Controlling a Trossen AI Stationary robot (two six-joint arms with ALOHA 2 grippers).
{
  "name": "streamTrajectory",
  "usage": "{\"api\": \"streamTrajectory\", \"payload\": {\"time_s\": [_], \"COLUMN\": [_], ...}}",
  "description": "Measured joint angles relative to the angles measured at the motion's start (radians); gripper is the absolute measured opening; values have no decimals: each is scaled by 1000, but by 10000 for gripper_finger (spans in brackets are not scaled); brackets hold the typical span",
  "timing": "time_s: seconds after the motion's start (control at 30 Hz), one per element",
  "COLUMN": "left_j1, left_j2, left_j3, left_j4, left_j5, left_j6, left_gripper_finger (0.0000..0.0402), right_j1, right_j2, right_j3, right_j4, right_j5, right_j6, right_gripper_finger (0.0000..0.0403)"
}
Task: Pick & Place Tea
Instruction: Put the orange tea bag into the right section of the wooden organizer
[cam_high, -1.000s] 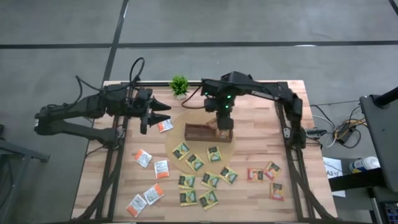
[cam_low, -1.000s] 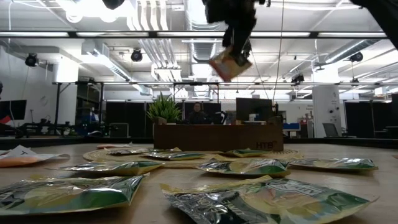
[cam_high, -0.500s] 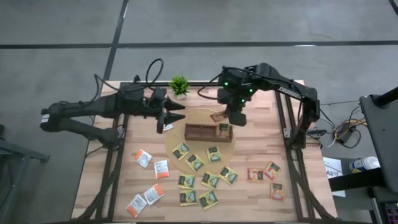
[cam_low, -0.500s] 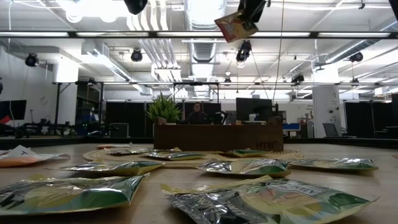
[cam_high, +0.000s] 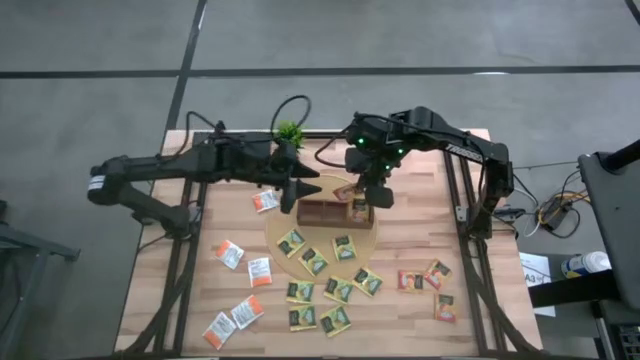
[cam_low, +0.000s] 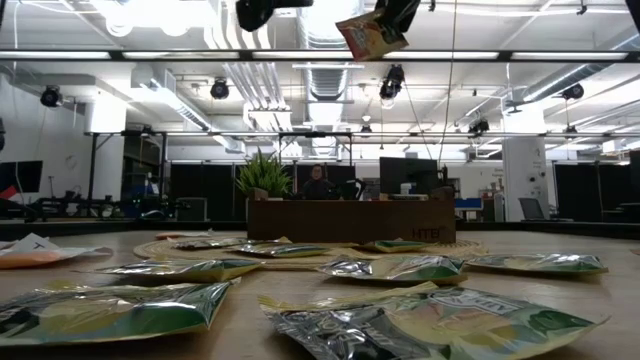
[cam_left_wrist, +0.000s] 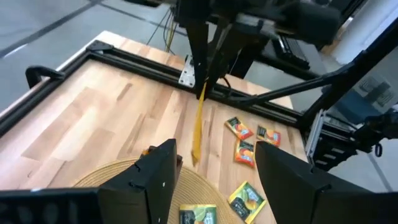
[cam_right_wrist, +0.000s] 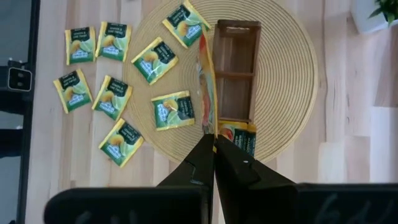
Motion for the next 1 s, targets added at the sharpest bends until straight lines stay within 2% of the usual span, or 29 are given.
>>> {"api": "streamTrajectory", "payload": {"time_s": [0.47, 0.73, 1.0], "left_j1": [-5, -6, -5], "left_j2": [128, 136, 136], "left_j3": [47, 47, 47], "left_j4": [-8, 7, 37], "left_j5": [5, 6, 6], "left_j6": [-8, -16, -16], "left_gripper_finger": [205, 192, 160], "right_j1": [10, 12, 12], "right_j2": [0, 0, 0], "right_j3": [36, 36, 36], "right_j4": [13, 13, 28], "right_j5": [0, 0, 0], "right_j6": [-15, -15, -15], "right_gripper_finger": [8, 8, 8]}}
